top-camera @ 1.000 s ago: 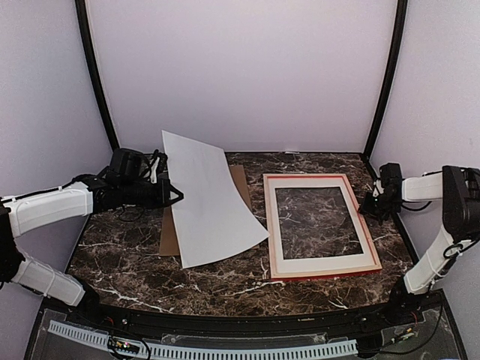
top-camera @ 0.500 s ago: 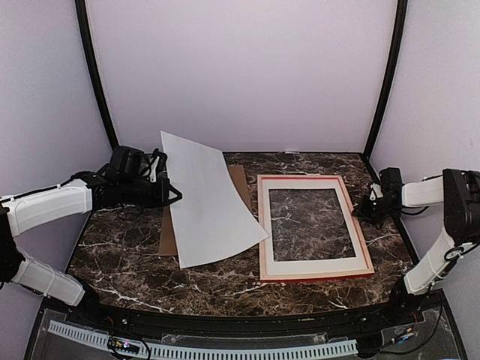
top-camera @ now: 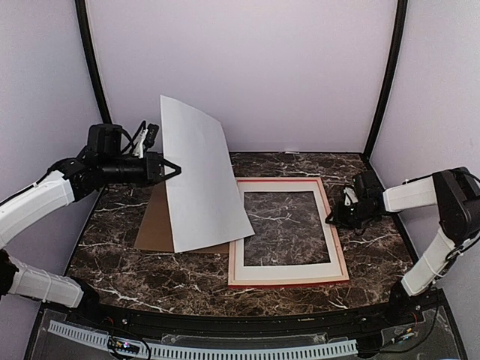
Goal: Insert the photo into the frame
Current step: Move the frame body to the center of the board, then place the photo on the mat board.
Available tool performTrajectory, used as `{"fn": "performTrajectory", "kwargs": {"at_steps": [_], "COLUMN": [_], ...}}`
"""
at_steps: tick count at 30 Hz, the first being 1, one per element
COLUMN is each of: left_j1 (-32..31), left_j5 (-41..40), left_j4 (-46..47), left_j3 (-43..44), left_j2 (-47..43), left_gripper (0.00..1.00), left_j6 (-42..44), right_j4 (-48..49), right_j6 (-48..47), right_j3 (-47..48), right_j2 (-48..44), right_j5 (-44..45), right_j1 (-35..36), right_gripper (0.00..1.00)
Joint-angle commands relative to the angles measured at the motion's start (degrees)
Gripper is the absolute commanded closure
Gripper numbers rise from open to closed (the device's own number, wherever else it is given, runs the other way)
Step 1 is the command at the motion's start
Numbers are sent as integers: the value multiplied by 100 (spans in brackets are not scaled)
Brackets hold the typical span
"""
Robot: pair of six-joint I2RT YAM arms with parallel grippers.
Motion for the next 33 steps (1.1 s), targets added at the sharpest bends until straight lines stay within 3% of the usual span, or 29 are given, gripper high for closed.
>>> {"fn": "performTrajectory", "kwargs": {"at_steps": [1,12,18,25,33], "left_j1": [-12,-846,-1463,-2197,-1998], "left_j5": [1131,1611,1820,2115,1534], "left_j4": [687,1927,2516,2345,2974], "left_j3": [94,798,1473,2838,2068], "left_j2": [-192,383,1359,2739,3719], "left_gripper": [100,100,100,100,100], "left_j6": [-663,-1563,-1826,-1487,-1886], "right_j4": [176,-314,-750,-1057,-1062], "right_j6": [382,240,2,-309,-408], "right_j3": [63,388,662,741,619], "right_j2": [77,-363,-701,-900,-979], "right_j5": [-260,68,166,127,62], "right_j1": [357,189,-437,-1197,-1431], "right_gripper": [67,46,43,42,41]}}
